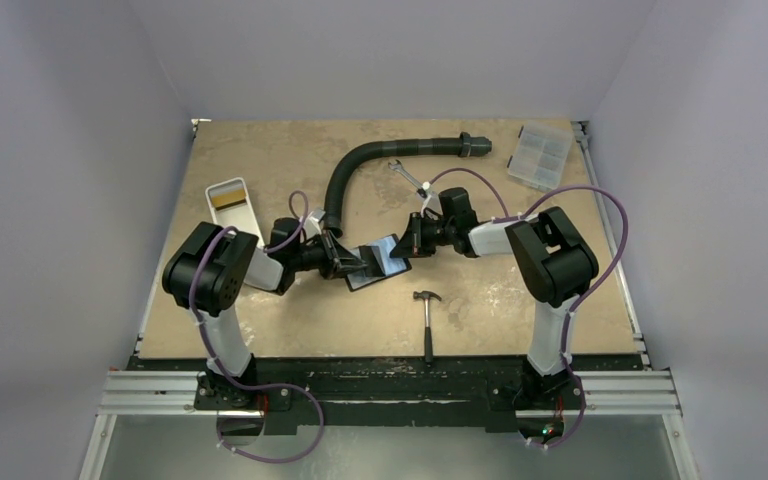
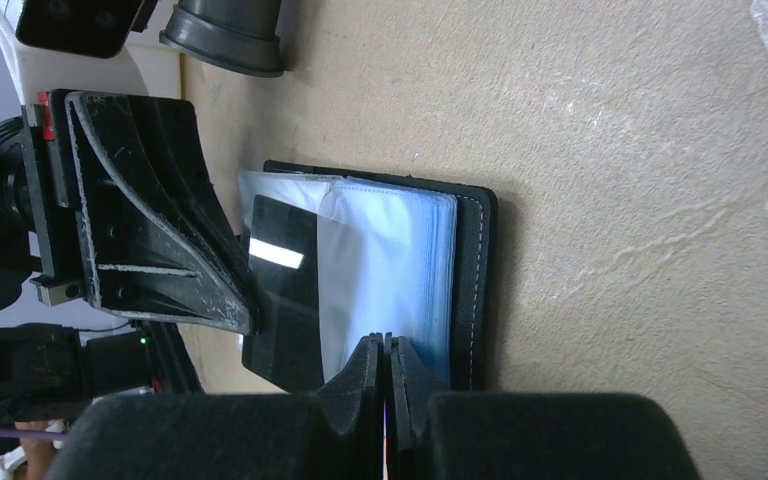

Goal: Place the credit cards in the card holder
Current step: Insert the credit card into the card holder.

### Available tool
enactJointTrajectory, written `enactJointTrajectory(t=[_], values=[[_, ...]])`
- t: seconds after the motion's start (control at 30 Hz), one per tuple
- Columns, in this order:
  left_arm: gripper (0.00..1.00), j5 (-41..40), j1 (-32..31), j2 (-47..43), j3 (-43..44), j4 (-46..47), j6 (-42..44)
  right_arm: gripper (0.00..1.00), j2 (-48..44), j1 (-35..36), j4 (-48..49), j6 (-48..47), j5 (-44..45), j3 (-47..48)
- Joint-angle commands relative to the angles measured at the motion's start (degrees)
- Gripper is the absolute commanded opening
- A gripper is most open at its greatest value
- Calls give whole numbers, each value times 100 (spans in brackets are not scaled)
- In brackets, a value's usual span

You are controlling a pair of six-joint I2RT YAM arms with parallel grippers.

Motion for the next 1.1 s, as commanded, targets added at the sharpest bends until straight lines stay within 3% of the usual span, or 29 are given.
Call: enactJointTrajectory(t=[0.0,0.43,0.87,1.07], values=[[0,-152,-32,-16,-63,431,-24,0,82,5,-17,-94,187,59],[0,-795,-23,-376,-308,353,26,0,76,6,10,-80,178,45],[0,-787,-367,338,-589,2282,-1064,0,98,3,41,-63,178,45],[0,-987,-535,310,-630,2201,-887,0,95,6,72,-44,154,45]])
